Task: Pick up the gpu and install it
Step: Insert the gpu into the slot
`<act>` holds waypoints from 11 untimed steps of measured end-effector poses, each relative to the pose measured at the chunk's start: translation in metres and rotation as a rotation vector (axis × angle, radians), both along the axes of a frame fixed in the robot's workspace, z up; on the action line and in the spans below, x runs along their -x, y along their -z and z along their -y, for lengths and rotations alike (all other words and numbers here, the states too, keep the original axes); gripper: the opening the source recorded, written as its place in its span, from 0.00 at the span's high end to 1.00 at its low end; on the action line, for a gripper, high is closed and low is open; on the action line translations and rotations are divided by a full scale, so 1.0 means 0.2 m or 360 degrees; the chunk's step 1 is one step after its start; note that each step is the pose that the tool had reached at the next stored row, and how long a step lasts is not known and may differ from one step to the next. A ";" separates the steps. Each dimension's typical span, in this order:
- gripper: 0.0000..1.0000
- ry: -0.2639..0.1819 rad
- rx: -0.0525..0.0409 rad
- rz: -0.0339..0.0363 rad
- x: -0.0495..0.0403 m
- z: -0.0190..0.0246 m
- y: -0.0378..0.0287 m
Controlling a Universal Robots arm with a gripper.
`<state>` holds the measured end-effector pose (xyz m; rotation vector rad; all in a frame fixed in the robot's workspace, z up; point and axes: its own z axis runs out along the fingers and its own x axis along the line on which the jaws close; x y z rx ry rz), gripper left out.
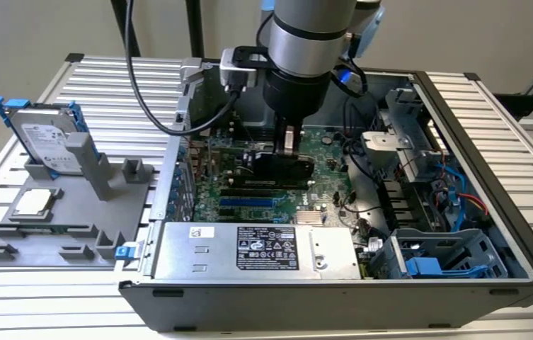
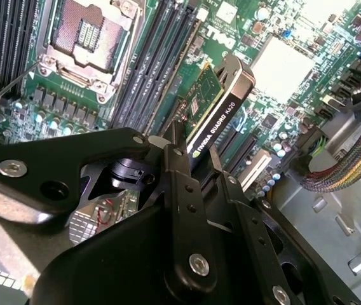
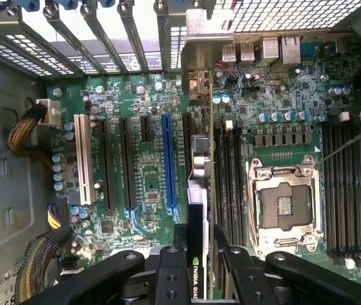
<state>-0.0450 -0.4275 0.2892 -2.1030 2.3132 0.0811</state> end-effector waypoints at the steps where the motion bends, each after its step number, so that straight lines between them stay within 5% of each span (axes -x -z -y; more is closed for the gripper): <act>1: 1.00 0.0000 0.0000 0.0000 0.001 0.002 0.001; 11: 1.00 0.0000 0.0000 0.0000 0.007 0.019 0.015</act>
